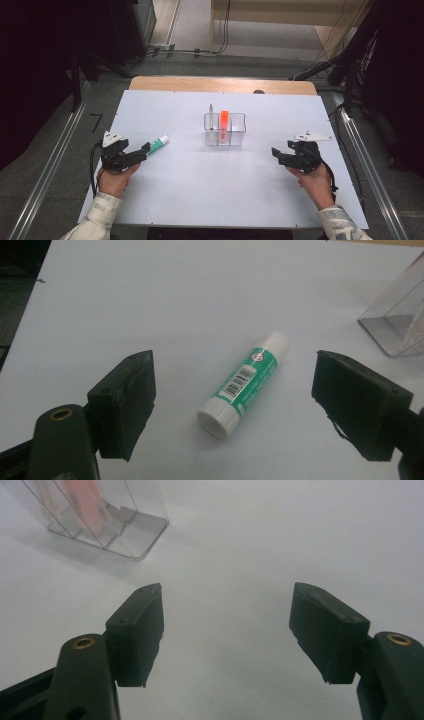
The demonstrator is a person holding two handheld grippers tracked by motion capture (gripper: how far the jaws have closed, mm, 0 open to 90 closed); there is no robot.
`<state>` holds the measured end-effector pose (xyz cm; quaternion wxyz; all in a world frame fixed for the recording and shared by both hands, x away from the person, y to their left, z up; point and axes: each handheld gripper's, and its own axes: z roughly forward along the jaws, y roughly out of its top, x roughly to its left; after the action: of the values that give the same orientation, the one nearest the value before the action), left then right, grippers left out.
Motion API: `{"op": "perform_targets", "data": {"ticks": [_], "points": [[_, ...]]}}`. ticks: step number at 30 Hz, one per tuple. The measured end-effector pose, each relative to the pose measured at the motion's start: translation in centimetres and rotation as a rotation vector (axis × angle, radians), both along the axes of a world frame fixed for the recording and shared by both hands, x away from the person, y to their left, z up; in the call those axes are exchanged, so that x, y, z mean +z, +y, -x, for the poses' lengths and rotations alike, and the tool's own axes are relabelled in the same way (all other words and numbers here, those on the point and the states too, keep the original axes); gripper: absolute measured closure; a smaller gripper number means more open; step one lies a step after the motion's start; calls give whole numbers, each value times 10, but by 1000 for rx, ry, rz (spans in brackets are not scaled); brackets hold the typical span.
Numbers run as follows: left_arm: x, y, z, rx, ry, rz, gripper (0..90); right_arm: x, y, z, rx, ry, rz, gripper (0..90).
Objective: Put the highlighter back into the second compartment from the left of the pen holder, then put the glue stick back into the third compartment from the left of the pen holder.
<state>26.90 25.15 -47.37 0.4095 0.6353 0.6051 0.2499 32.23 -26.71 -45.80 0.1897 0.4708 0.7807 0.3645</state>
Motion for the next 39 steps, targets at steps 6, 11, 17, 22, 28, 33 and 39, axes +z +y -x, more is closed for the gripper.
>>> {"op": "perform_targets", "data": {"ticks": [6,11,17,22,28,33,39], "points": [[-1,1,-2,-6,0,7,181,1,-13,6,-22,-3,-5,282],[-1,1,-3,-21,0,9,181,1,-20,11,-33,-2,-16,271],[-1,-1,-4,-27,-1,3,180,0,-26,12,-48,-6,-14,265],[-2,-1,-4,-28,2,1,180,-1,-29,12,-57,-12,-2,264],[-2,0,-6,-26,5,5,180,-3,-30,11,-64,-6,3,264],[-3,0,-9,-44,13,-1,180,-4,-29,11,-63,1,5,264],[-6,-2,-15,-57,28,-9,181,-5,-29,11,-64,6,6,264]]}}
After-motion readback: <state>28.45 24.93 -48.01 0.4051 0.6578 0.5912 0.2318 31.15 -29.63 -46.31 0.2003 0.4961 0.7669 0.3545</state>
